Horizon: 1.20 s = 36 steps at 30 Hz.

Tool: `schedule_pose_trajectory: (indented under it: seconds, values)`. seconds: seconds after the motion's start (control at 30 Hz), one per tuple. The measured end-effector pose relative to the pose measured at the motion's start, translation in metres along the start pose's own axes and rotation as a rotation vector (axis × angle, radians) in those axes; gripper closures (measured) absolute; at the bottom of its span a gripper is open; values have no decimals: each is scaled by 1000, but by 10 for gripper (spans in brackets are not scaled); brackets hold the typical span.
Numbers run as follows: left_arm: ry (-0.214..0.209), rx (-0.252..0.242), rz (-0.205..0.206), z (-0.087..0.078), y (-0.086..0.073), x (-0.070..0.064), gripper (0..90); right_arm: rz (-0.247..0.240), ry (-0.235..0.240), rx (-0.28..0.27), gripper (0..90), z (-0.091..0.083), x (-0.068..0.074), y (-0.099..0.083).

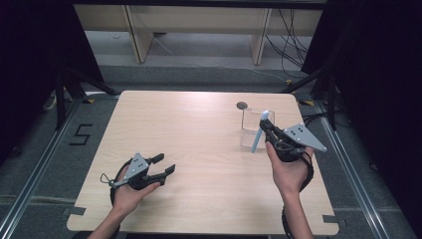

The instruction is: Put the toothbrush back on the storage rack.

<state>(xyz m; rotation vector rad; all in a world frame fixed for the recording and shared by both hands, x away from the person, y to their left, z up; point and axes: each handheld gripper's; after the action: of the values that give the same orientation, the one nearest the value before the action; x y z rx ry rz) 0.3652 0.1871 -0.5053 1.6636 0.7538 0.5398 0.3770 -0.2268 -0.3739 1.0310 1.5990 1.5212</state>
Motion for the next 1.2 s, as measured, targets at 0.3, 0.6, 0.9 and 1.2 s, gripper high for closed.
schedule_pose_trajectory:
  seconds: [0.3, 0.6, 0.9, 1.2]
  values:
    - [6, -2, -2, 0, 0, 1, 379, -20, -24, -12, 864, 2, -6, 5]
    - [9, -4, -4, -2, 0, 2, 376, -14, -48, -23, 864, 4, -15, 11]
    - [11, -2, -7, -1, 0, 2, 375, -8, -71, -31, 864, 10, -26, 13]
    - [10, -2, -7, -1, -1, 2, 373, -30, -116, -40, 864, 14, -37, 17]
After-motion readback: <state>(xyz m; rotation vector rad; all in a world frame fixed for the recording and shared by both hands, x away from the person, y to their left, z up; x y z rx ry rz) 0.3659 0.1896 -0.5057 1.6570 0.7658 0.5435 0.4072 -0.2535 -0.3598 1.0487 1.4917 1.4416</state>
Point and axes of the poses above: each handheld gripper's, and its own axes: z roughly forward along the jaws, y roughly out of its top, x roughly to its left, and after that the axes turned 2 degrees about -x, right-handed
